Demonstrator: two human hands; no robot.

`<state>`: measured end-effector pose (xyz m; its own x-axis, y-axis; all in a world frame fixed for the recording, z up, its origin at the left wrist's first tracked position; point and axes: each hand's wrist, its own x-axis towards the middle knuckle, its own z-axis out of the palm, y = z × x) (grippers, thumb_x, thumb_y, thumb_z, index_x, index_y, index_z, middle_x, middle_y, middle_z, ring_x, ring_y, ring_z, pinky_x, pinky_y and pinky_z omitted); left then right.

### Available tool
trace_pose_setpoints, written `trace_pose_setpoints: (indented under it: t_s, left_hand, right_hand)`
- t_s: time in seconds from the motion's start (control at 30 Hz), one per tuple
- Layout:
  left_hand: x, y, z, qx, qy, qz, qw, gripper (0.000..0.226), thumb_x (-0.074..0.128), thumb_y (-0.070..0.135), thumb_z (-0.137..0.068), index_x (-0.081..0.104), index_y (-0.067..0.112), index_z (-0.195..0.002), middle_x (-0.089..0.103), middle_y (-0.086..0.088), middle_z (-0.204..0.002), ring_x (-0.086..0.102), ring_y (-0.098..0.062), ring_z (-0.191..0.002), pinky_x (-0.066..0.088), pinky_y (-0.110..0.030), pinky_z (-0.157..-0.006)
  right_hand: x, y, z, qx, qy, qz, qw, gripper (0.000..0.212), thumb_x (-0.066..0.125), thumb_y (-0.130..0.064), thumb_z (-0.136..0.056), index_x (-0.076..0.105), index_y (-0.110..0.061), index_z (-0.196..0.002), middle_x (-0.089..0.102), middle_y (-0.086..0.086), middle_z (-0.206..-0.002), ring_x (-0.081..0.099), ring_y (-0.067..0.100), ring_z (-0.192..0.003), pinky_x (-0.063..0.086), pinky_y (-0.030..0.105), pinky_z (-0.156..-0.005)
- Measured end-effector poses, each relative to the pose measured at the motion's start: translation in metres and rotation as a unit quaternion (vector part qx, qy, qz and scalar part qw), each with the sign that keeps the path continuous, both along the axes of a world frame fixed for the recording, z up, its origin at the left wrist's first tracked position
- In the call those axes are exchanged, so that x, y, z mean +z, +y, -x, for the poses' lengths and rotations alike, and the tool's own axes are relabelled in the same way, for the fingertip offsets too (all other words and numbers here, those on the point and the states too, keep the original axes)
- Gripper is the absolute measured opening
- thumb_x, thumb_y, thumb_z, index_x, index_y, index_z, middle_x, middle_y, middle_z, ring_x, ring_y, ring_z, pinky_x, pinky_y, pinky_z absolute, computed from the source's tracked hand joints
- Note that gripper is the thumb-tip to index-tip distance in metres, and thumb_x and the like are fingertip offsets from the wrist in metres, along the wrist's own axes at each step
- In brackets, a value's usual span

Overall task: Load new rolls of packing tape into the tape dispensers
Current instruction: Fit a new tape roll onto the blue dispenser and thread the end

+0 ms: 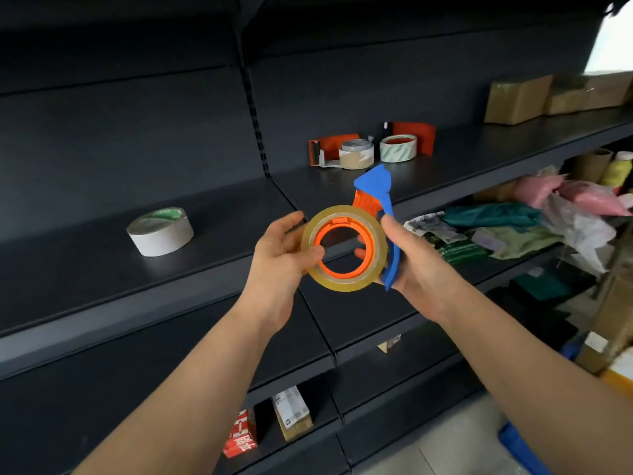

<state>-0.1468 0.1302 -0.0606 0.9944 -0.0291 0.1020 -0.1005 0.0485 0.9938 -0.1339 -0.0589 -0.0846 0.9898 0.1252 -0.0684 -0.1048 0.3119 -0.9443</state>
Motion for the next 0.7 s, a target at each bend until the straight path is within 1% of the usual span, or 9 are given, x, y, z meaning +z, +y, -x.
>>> trace_pose_setpoints:
  t_s: [0.03, 0.1, 0.17, 0.27, 0.33, 0.5, 0.6, 0.67, 0.7]
  left_hand:
    - [0.001, -0.001, 0.000, 0.001, 0.000, 0.000, 1.000, 0.054, 0.061, -0.008, -0.087, 0.045, 0.018, -0.131, 0.068, -0.010, -0.121, 0.063, -0.027, -0.115, 0.048, -0.046, -0.102]
    - [0.003, -0.001, 0.000, 0.000, 0.000, 0.001, 1.000, 0.052, 0.063, -0.004, -0.088, 0.045, 0.019, -0.131, 0.067, -0.008, -0.124, 0.062, -0.024, -0.117, 0.046, -0.046, -0.105]
    - [0.005, 0.001, -0.001, -0.010, 0.012, -0.004, 1.000, 0.053, 0.065, 0.005, -0.090, 0.043, 0.014, -0.137, 0.064, -0.007, -0.128, 0.060, -0.023, -0.120, 0.042, -0.047, -0.109]
    - [0.007, 0.000, 0.000, -0.064, 0.049, 0.003, 0.997, 0.054, 0.066, 0.019, -0.090, 0.046, 0.005, -0.139, 0.064, -0.013, -0.128, 0.063, -0.028, -0.117, 0.045, -0.050, -0.105]
    - [0.006, -0.003, 0.002, -0.057, 0.048, 0.006, 0.997, 0.050, 0.064, 0.015, -0.091, 0.047, 0.005, -0.137, 0.067, -0.013, -0.124, 0.066, -0.028, -0.112, 0.050, -0.049, -0.100]
    - [0.003, -0.014, 0.008, -0.006, 0.006, -0.063, 0.998, 0.049, 0.070, 0.004, -0.086, 0.051, 0.008, -0.130, 0.071, -0.010, -0.114, 0.070, -0.025, -0.103, 0.054, -0.043, -0.096]
    - [0.006, -0.012, 0.010, 0.000, -0.003, -0.082, 0.997, 0.047, 0.072, 0.004, -0.084, 0.054, 0.010, -0.127, 0.072, -0.007, -0.111, 0.071, -0.022, -0.099, 0.056, -0.038, -0.092]
    - [0.006, -0.010, 0.011, -0.003, -0.002, -0.093, 0.996, 0.046, 0.072, 0.006, -0.084, 0.055, 0.012, -0.127, 0.072, -0.005, -0.109, 0.071, -0.020, -0.097, 0.056, -0.034, -0.088]
    - [0.006, -0.010, 0.011, -0.004, -0.001, -0.095, 0.996, 0.045, 0.072, 0.006, -0.085, 0.055, 0.013, -0.126, 0.072, -0.004, -0.109, 0.071, -0.019, -0.097, 0.056, -0.032, -0.087]
  right_hand:
    - [0.000, -0.002, -0.001, 0.007, -0.011, 0.009, 1.000, 0.059, 0.068, -0.045, -0.070, 0.064, -0.014, -0.120, 0.065, 0.019, -0.115, 0.062, 0.028, -0.119, 0.056, 0.038, -0.087]
    - [0.000, -0.004, -0.005, 0.014, -0.022, 0.005, 1.000, 0.059, 0.071, -0.036, -0.070, 0.063, -0.010, -0.122, 0.063, 0.025, -0.117, 0.065, 0.026, -0.111, 0.058, 0.033, -0.080]
    - [-0.001, -0.004, -0.008, 0.022, -0.015, -0.025, 0.999, 0.053, 0.068, -0.031, -0.079, 0.062, -0.007, -0.125, 0.066, 0.015, -0.116, 0.067, 0.021, -0.108, 0.058, 0.031, -0.075]
    - [-0.004, -0.006, -0.013, 0.035, -0.003, -0.053, 0.998, 0.045, 0.062, -0.027, -0.087, 0.063, -0.008, -0.127, 0.069, 0.008, -0.120, 0.066, 0.023, -0.113, 0.057, 0.035, -0.082]
    - [-0.005, -0.008, -0.015, 0.053, -0.004, -0.051, 0.997, 0.045, 0.065, -0.030, -0.081, 0.066, -0.013, -0.122, 0.070, 0.007, -0.120, 0.066, 0.023, -0.114, 0.056, 0.036, -0.088]
    - [-0.009, -0.003, -0.016, 0.071, -0.019, 0.056, 0.996, 0.056, 0.072, -0.037, -0.073, 0.065, -0.011, -0.122, 0.073, 0.004, -0.108, 0.067, 0.021, -0.109, 0.051, 0.043, -0.098]
    - [-0.010, -0.001, -0.018, 0.077, -0.026, 0.075, 0.994, 0.047, 0.071, -0.034, -0.080, 0.065, -0.013, -0.122, 0.072, 0.010, -0.117, 0.067, 0.020, -0.110, 0.049, 0.046, -0.101]
    - [-0.009, -0.002, -0.018, 0.078, -0.043, 0.102, 0.991, 0.039, 0.069, -0.030, -0.086, 0.064, -0.015, -0.121, 0.071, 0.008, -0.117, 0.068, 0.019, -0.109, 0.049, 0.046, -0.101]
    - [-0.009, -0.004, -0.018, 0.081, -0.055, 0.119, 0.988, 0.040, 0.069, -0.030, -0.085, 0.063, -0.016, -0.122, 0.072, 0.007, -0.116, 0.068, 0.018, -0.108, 0.049, 0.046, -0.101]
